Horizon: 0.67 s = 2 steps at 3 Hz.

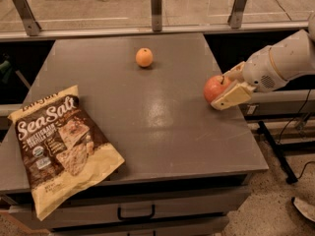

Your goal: Pick apple

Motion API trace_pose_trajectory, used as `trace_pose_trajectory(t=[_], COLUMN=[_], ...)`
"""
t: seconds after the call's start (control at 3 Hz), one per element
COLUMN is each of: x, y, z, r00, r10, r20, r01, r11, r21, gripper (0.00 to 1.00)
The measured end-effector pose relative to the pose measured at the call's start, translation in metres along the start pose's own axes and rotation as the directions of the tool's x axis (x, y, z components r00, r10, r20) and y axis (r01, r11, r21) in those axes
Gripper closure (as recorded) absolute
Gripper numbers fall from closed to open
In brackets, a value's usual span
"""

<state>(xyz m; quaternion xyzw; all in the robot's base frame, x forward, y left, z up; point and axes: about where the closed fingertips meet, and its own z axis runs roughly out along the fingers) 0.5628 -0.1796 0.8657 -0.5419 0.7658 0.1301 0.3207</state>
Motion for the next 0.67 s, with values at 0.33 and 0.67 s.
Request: trace_pose_trajectory(t=[0.33, 0.67], x=[-0.022, -0.056], y=[0.0, 0.006], z=[-0.024, -0.054], r00=[0.992, 0.948], r10=[0.031, 0.085], r20=[0.121, 0.305], r01=[-0.025, -0.04], r11=[0.9986, 0.988], r21=[-0.047, -0.149], gripper=[0.87, 1.0])
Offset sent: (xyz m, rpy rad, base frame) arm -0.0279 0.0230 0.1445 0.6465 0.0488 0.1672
